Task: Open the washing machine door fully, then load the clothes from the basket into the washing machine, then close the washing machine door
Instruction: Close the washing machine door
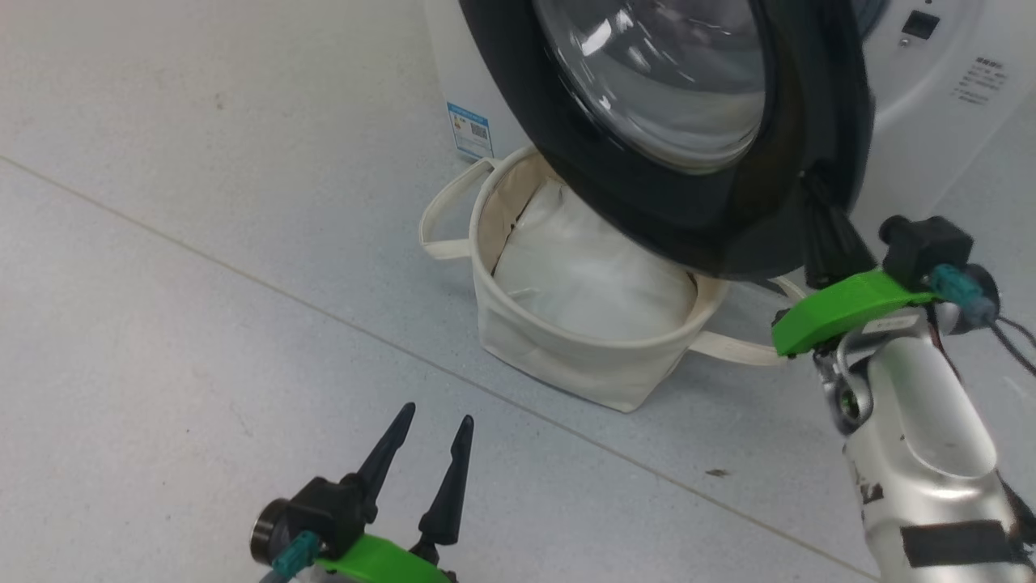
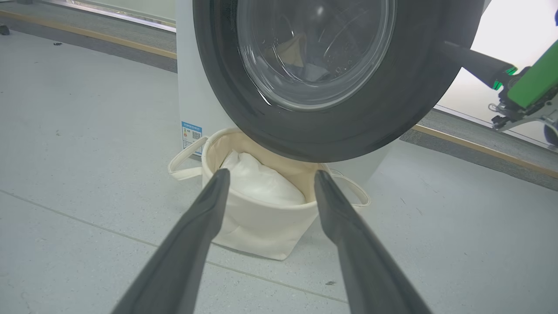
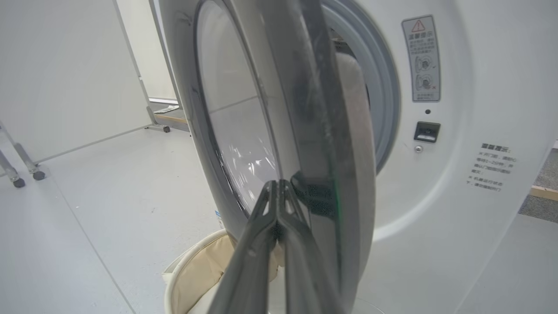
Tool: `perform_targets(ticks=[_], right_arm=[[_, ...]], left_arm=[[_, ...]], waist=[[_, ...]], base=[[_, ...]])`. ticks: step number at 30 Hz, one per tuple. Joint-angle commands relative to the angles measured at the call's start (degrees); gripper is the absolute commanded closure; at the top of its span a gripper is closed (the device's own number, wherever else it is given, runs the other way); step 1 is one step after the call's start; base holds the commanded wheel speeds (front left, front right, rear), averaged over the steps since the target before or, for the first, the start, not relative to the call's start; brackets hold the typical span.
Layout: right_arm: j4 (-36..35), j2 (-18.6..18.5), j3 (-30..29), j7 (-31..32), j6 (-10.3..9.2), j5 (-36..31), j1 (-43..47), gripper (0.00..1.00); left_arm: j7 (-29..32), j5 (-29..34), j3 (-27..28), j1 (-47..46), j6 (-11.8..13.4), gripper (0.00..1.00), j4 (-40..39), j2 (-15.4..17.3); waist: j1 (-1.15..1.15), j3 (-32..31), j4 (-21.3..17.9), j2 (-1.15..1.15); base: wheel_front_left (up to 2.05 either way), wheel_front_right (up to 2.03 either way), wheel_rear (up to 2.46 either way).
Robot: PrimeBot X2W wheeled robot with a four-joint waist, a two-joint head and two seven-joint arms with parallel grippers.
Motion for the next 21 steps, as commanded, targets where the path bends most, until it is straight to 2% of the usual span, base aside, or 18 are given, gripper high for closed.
perform_targets(ticks=[1,10,21], right_arm=[[-0.5,0.1,-0.9,-0.3,-0.02,-1.0,-3.6,1.0],[4.0,0.1,-13.3,-0.3,-0.02,-8.1,-11.8,1.0],[4.2,0.1,-26.2,-0.3,-0.02,-17.5,-19.6,1.0]], left_arm=[[-0.3,-0.5,1.6,-2.1,0.3,0.0,-1.8,0.0],[-0.3,-2.3,-1.4,-4.0,1.0,0.0,-2.0,0.0],[-0.3,-3.4,-1.4,-6.4,2.4,0.0,-2.8,0.0]], waist=[[-0.01,1.2,0.3,0.0],[-0.01,4.8,2.0,0.0],[-0.01,8.3,4.7,0.0]], base=[[0.0,0.0,0.0],[0.0,0.0,0.0],[0.0,0.0,0.0]])
